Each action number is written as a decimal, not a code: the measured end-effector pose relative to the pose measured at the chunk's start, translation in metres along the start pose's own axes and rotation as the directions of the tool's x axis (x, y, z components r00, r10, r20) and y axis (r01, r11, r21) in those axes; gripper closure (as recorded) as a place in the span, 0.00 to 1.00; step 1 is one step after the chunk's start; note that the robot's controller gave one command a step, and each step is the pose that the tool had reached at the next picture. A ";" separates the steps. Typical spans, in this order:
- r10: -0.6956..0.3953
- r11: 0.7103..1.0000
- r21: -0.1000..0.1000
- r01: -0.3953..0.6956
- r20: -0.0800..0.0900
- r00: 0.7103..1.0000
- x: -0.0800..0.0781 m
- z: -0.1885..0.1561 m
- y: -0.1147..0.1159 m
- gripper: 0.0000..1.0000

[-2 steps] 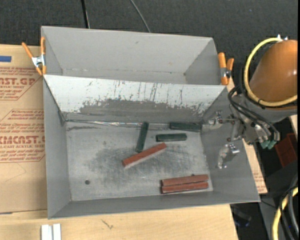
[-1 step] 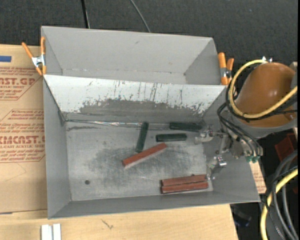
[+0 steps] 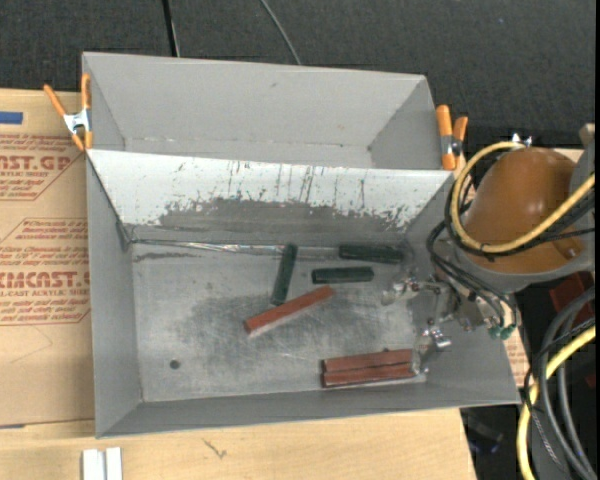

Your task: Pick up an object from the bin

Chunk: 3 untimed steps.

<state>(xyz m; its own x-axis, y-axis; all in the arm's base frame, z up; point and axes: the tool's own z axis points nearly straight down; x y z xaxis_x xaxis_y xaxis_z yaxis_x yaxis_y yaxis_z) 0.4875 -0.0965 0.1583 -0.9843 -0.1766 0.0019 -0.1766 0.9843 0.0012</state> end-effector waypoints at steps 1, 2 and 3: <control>-0.045 0.999 0.000 0.045 0.002 0.999 0.000 0.082 -0.036 1.00; -0.045 0.999 0.001 0.045 0.002 0.999 0.000 0.082 -0.036 1.00; -0.061 0.998 0.001 0.061 0.002 0.998 -0.011 -0.025 -0.053 1.00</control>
Offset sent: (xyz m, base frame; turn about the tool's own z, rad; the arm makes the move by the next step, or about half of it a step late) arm 0.0000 0.0000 0.0000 0.0000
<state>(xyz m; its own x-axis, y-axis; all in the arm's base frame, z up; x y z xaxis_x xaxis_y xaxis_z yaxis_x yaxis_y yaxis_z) 0.5076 -0.1467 0.1833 -0.9716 -0.2368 0.0000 -0.2368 0.9716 0.0006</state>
